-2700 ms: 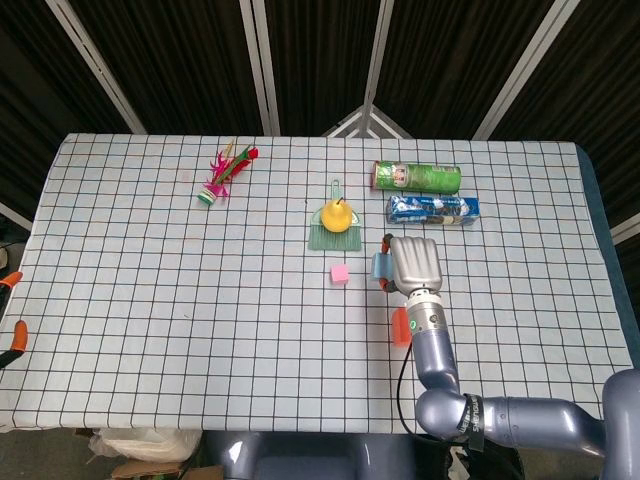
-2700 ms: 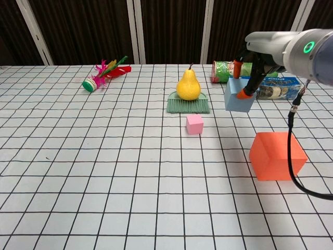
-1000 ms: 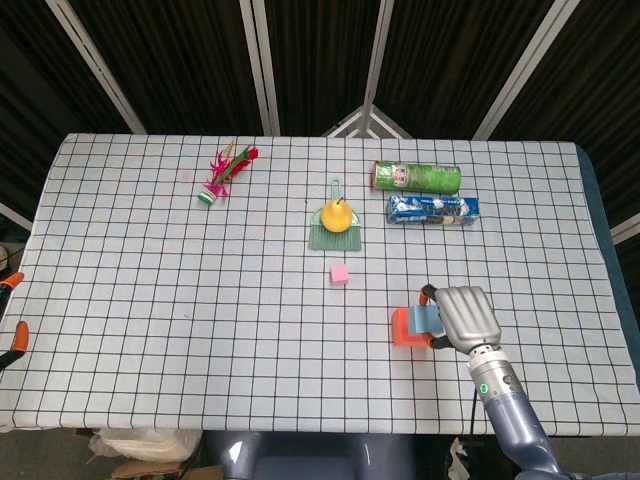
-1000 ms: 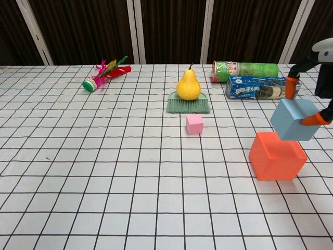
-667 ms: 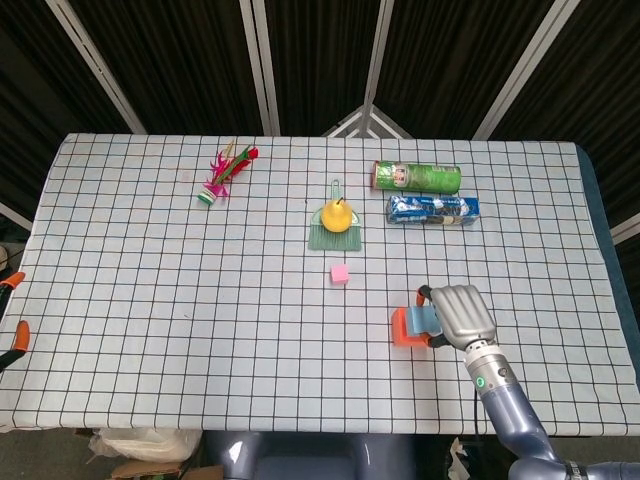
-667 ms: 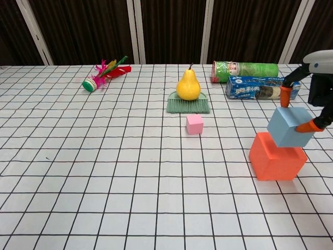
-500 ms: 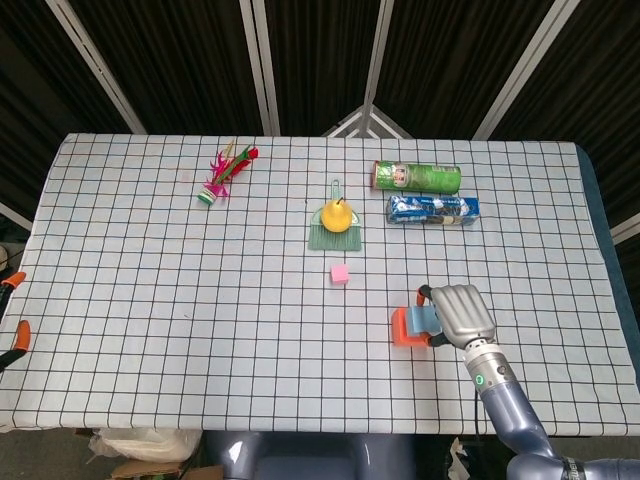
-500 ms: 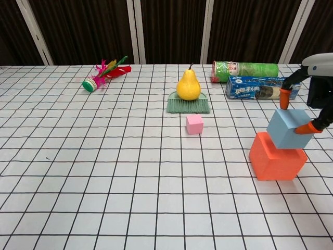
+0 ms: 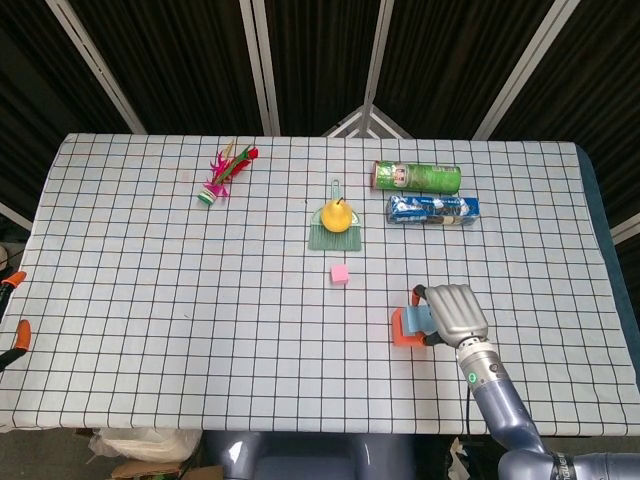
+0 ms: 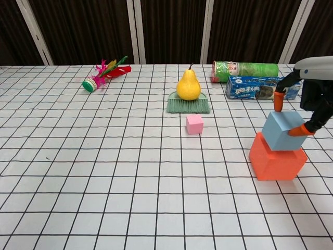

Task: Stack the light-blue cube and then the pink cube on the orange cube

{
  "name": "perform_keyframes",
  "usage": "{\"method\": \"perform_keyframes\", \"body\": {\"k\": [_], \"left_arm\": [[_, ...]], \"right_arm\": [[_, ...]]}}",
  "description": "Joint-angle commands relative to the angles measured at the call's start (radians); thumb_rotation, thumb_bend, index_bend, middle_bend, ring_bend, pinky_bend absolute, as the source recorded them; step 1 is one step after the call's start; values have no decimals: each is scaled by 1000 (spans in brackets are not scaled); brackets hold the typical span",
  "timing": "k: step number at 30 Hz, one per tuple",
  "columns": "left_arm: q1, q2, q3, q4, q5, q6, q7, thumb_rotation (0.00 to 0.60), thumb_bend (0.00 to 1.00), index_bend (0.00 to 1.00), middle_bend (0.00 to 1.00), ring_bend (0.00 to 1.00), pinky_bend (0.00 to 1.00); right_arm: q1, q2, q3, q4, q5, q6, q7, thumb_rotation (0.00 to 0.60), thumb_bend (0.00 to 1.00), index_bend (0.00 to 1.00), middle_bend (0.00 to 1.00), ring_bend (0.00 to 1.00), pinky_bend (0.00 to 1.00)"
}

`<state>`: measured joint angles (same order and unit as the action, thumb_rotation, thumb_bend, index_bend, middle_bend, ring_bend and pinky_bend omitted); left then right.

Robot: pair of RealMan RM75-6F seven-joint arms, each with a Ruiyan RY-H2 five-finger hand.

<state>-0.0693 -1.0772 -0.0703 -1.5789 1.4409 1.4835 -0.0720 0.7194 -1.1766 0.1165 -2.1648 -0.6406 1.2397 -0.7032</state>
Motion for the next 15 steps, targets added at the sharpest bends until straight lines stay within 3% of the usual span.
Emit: {"method": "perform_keyframes", "body": {"k": [1, 15], "left_arm": [[1, 2, -1, -2, -4, 0, -1, 600, 600, 109, 44, 0, 0], [2, 3, 0, -5, -1, 2, 0, 600, 600, 109, 44, 0, 0]], "right_arm": [[0, -1, -4, -3, 1, 5, -2, 600, 376, 501, 1000, 1000, 972], [3, -3, -11, 1, 15, 10, 2, 600, 376, 501, 1000, 1000, 972]]}}
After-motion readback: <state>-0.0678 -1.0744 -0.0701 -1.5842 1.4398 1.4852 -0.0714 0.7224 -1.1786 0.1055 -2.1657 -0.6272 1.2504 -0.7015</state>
